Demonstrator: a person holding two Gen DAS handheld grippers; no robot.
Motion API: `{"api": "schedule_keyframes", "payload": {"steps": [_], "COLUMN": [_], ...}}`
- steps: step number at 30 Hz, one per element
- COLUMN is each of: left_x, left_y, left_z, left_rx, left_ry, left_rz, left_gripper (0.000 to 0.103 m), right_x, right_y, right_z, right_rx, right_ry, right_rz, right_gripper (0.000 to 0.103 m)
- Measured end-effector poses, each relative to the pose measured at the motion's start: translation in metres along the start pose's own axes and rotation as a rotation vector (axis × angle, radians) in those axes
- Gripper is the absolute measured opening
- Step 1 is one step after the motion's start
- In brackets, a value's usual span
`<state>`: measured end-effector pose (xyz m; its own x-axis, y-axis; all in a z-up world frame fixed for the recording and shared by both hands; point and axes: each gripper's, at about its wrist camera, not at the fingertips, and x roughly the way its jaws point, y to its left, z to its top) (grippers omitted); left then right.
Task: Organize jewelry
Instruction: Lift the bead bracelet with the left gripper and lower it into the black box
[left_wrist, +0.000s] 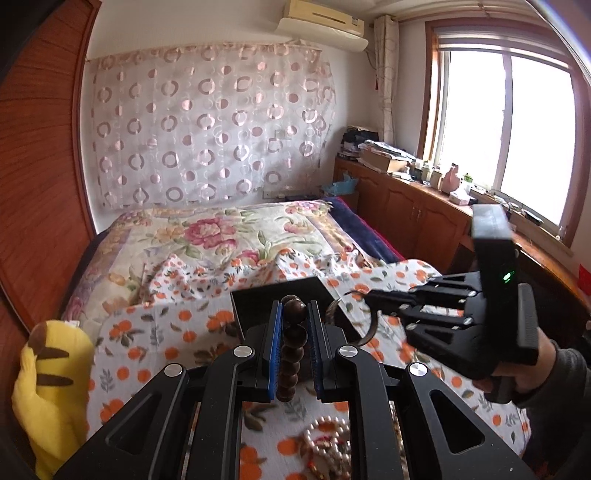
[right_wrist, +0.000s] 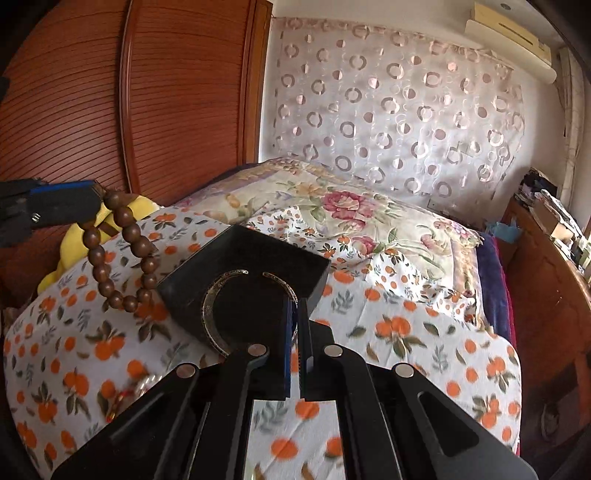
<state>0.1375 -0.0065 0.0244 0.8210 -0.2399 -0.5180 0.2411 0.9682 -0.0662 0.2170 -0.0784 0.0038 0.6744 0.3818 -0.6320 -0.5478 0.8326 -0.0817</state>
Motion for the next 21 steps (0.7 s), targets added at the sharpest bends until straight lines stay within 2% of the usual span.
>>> {"api": "schedule_keyframes", "payload": {"steps": [5, 10, 21], "left_x": [0.018, 0.038, 0.083], "left_y": [0.006, 0.008, 0.008], "left_z": [0.018, 0.025, 0.019], "left_rx": [0.003, 0.000, 0.003], "left_ry": [0.001, 0.018, 0.085], "left_rz": [0.014, 0.010, -0.009], "left_gripper": [0.012, 0.012, 0.012], "right_x": [0.026, 0.045, 0.022], "right_y": [-0.003, 0.002, -0.017], "right_z": [0.009, 0.007, 0.002], "right_rx": [0.030, 0.054, 0.077], "right_ry": [0.015, 0.055, 0.013], "right_rz": [0.019, 0.075, 0.042], "right_gripper": [0.003, 0.007, 0.007]}}
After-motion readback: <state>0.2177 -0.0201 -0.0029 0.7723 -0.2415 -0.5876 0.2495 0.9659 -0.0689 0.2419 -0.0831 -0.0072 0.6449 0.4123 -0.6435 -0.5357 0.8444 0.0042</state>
